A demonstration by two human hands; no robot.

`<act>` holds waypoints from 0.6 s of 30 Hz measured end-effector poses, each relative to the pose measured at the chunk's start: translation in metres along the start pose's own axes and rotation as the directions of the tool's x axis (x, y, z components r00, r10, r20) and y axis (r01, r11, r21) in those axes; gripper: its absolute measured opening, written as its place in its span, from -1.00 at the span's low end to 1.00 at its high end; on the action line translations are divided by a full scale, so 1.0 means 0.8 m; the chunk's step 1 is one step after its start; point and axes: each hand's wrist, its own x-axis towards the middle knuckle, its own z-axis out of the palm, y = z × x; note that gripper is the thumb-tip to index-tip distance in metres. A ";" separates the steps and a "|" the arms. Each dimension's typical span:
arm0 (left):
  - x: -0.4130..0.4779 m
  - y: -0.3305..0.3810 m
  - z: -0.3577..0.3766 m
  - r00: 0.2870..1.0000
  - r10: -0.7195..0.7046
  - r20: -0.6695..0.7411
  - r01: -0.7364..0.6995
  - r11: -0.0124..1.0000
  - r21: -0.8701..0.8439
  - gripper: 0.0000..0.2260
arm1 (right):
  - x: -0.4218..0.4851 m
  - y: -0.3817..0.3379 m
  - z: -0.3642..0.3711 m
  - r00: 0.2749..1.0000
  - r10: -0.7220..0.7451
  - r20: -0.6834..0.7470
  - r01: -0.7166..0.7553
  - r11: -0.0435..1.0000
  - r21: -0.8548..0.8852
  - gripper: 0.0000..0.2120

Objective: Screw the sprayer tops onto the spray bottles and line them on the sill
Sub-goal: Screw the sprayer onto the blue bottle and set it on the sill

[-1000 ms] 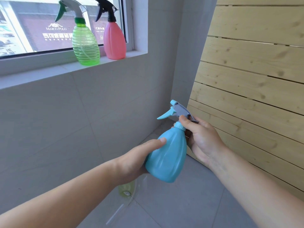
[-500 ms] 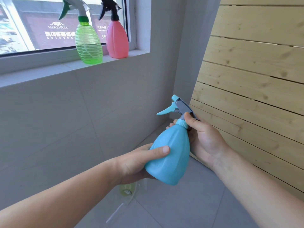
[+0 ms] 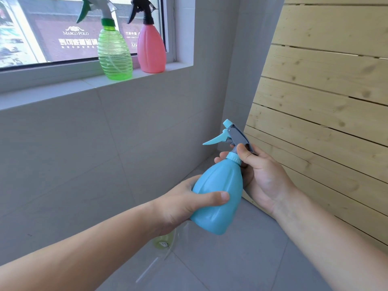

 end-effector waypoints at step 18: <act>0.002 0.009 -0.019 0.989 0.086 -0.119 -0.073 0.991 0.109 -0.48 | 0.000 0.008 0.008 0.993 -0.111 -0.039 0.102 0.979 -0.177 -0.69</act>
